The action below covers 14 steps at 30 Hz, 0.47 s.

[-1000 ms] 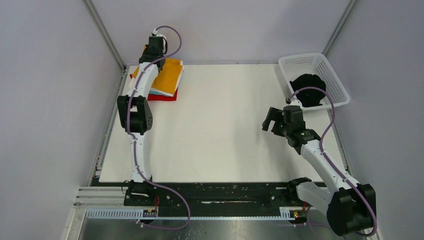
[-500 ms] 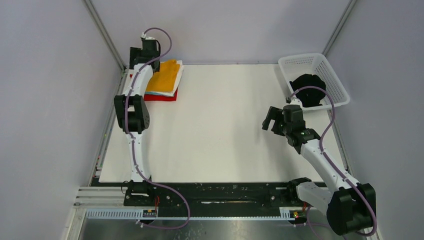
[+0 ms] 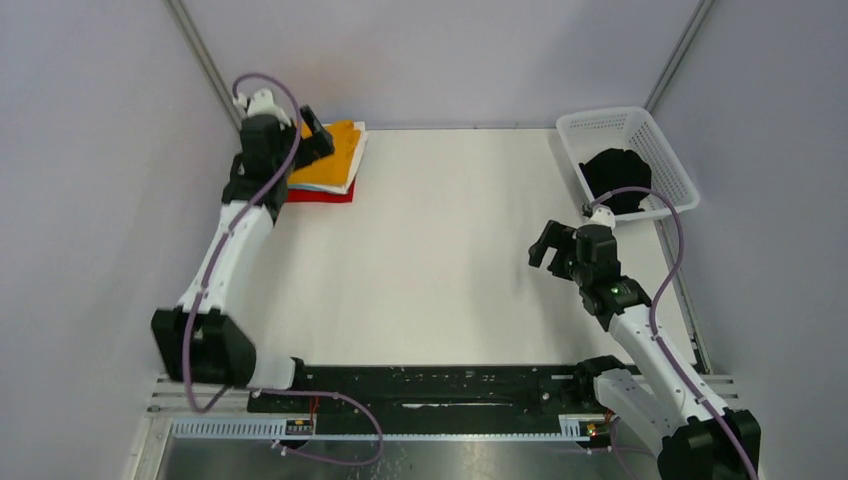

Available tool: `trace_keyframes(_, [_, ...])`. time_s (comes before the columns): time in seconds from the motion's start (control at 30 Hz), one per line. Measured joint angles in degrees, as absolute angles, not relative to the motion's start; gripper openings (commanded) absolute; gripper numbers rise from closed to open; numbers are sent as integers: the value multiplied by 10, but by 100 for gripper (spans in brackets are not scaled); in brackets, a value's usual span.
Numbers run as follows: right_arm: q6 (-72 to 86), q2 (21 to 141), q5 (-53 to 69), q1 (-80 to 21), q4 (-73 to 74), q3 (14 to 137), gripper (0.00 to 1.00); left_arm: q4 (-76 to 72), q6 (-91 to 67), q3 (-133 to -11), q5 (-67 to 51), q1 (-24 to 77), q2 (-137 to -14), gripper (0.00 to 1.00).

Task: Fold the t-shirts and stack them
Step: Reset both arms

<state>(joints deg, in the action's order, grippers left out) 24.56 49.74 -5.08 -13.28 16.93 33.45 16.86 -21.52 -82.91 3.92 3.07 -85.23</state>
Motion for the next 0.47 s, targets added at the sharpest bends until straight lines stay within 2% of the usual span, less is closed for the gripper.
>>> trace_keyframes(0.13, [258, 461, -65, -133, 175, 312, 100, 109, -270, -584, 10, 107, -682, 99])
trace_keyframes(0.27, [268, 433, -92, -133, 189, 301, 100, 109, -302, -397, 7, 176, -569, 99])
trace_keyframes(0.37, [275, 415, -119, -133, 194, 296, 99, 149, -326, -314, 23, 181, -501, 99])
trace_keyframes(0.47, [279, 399, -137, -133, 194, 288, 99, 179, -336, -302, 54, 181, -453, 99])
